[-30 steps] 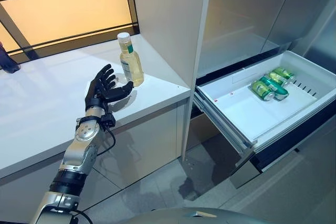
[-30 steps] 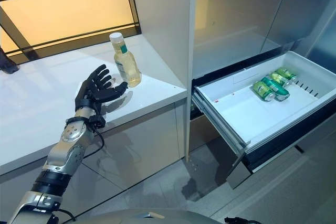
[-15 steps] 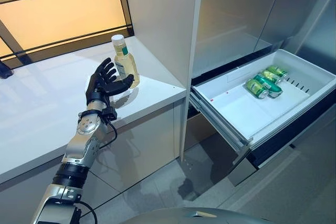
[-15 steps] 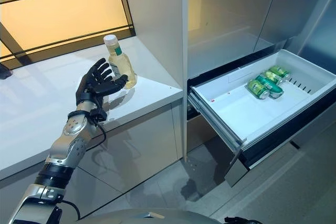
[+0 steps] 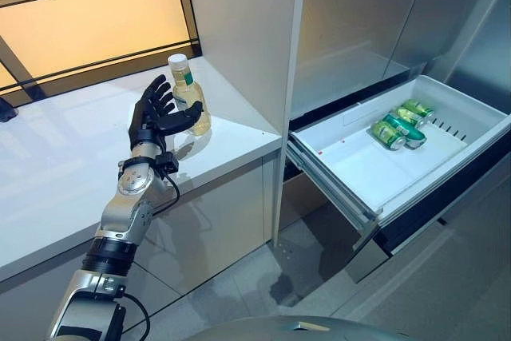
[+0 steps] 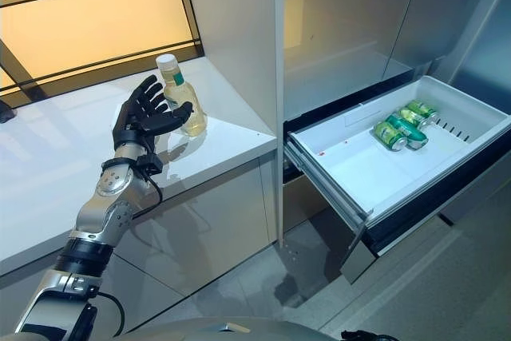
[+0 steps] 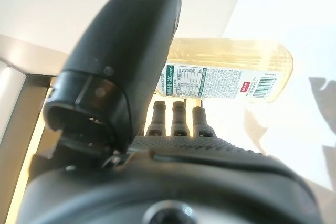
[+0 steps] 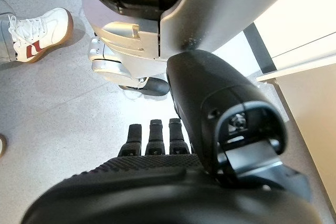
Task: Put drinks into fridge and close the fridge
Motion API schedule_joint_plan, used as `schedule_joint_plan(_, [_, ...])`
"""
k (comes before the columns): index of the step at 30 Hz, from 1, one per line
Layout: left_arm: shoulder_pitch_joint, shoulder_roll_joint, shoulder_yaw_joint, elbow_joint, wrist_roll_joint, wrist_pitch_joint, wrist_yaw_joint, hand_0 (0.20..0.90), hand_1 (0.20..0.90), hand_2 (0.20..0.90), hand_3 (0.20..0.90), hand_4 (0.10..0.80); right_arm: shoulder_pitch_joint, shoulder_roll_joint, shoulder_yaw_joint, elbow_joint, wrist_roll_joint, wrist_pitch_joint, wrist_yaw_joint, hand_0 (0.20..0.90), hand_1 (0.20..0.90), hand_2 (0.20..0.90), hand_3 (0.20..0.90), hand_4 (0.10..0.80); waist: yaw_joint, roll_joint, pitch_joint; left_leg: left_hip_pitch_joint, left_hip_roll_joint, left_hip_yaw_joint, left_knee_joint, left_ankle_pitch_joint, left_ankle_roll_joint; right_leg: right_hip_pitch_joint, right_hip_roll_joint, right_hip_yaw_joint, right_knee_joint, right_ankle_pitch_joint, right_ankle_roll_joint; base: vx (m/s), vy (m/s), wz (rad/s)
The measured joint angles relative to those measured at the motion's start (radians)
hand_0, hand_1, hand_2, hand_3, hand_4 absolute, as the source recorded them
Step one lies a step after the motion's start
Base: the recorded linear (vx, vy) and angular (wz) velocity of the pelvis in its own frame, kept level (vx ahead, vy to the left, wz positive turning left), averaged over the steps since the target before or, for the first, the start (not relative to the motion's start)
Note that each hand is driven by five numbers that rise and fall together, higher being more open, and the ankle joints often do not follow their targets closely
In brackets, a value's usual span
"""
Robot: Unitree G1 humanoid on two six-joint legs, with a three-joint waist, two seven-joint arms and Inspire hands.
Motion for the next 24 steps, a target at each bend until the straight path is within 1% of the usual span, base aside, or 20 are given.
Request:
schedule_joint_plan(10, [-0.027, 0.022, -0.002, 0.006, -0.003, 0.048, -0.002, 0.900, 0.900, 0.900, 0.900, 0.800, 0.000, 0.000, 0.002, 0.001, 0.000, 0.000, 0.001, 0.900, 0.900, 0.900, 0.900, 0.800, -0.004, 0.000, 0.000, 0.000, 0.000, 0.003, 0.000, 0.000, 0.000, -0.002, 0.000, 0.003, 0.000, 0.000, 0.000, 0.000, 0.000, 0.00])
schedule_joint_plan(12, [-0.055, 0.034, -0.005, 0.044, -0.004, 0.058, -0.008, 0.900, 0.900, 0.900, 0.900, 0.800, -0.003, -0.001, 0.003, 0.001, 0.000, 0.001, 0.001, 0.900, 0.900, 0.900, 0.900, 0.800, -0.010, 0.000, 0.000, 0.000, 0.000, 0.003, 0.000, 0.000, 0.000, -0.002, 0.000, 0.003, 0.000, 0.000, 0.000, 0.000, 0.000, 0.00])
schedule_joint_plan(15, [-0.085, 0.035, -0.005, 0.091, -0.012, 0.060, -0.008, 0.900, 0.900, 0.900, 0.900, 0.800, -0.007, -0.001, 0.008, 0.002, 0.000, 0.001, 0.001, 0.900, 0.900, 0.900, 0.900, 0.800, -0.019, 0.000, -0.001, 0.000, 0.000, 0.007, 0.000, 0.000, 0.000, -0.003, 0.000, 0.006, 0.000, 0.001, 0.001, 0.003, 0.000, -0.03])
schedule_joint_plan(20, [-0.118, 0.035, -0.015, 0.151, -0.023, 0.062, -0.013, 0.900, 0.900, 0.900, 0.900, 0.800, -0.016, -0.001, 0.010, 0.002, 0.000, 0.002, 0.002, 0.900, 0.900, 0.900, 0.900, 0.800, -0.031, 0.001, -0.002, -0.001, 0.000, 0.012, 0.000, -0.001, 0.001, -0.007, -0.001, 0.014, 0.000, 0.004, 0.001, 0.006, 0.000, -0.05])
schedule_joint_plan(24, [-0.121, 0.036, -0.015, 0.159, -0.038, 0.064, -0.016, 0.900, 0.900, 0.900, 0.900, 0.800, -0.020, -0.001, 0.011, 0.002, -0.001, 0.003, 0.003, 0.900, 0.900, 0.900, 0.900, 0.800, -0.041, 0.002, -0.002, -0.001, 0.001, 0.020, 0.000, -0.001, 0.002, -0.011, 0.000, 0.022, 0.000, 0.006, 0.001, 0.002, 0.005, -0.06])
